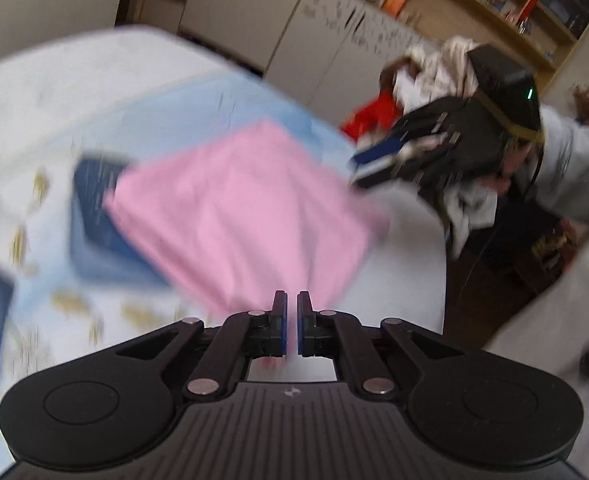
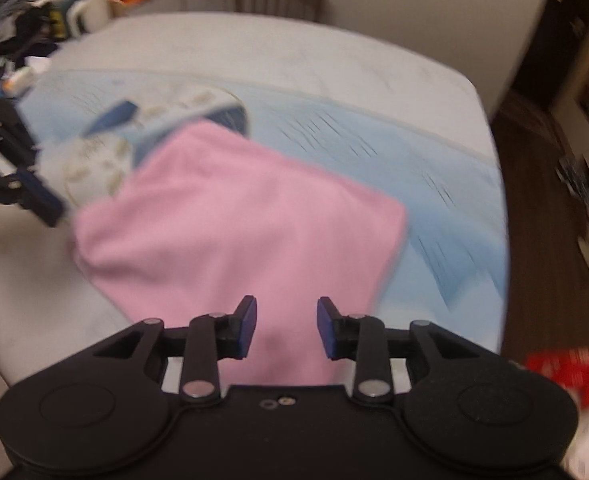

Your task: Fold clothes

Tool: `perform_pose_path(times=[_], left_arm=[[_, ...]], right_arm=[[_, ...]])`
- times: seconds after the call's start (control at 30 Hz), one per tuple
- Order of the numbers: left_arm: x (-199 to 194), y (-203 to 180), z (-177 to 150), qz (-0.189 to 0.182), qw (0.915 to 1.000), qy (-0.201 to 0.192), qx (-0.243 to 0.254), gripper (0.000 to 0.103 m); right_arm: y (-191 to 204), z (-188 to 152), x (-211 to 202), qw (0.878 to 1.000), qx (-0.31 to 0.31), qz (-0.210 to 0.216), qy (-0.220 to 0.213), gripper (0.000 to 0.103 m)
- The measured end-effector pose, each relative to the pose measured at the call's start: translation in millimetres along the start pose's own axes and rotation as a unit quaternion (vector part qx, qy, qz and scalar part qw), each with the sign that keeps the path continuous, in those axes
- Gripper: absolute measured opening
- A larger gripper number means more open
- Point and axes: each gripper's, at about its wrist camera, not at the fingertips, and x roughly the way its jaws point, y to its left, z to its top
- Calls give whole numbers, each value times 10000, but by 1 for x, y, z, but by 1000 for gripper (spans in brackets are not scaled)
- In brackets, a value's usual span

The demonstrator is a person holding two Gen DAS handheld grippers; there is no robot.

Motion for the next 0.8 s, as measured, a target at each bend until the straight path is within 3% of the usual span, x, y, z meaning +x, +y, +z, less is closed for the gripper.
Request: perform_pose_path(times=[0.17,0.37,0.47,0.57,0.63,0.8], left_arm=[[34,10,18,668,9977,100,46,3],[34,48,23,1280,9857,-140,-1087,4],[40,59,26,1599,9775,-67,-1375,12],[41,65,27,1713,9732,-81,-1535,28],[41,69,26,1602,9714,-134,-1746,37],[48,74,30,1477,9675,-243,-2040,35]], right_arm=[[19,22,19,9989,-435,167,-98,103],[20,10,21,9989,-406,232,17,103],[17,2,20,9992,-319,240,69,103],[14,-6,17,9994,-226,240,92,103],[12,-11,16,9995,-165,235,120,103],[5,-22,16,9996,17,247,165,103]])
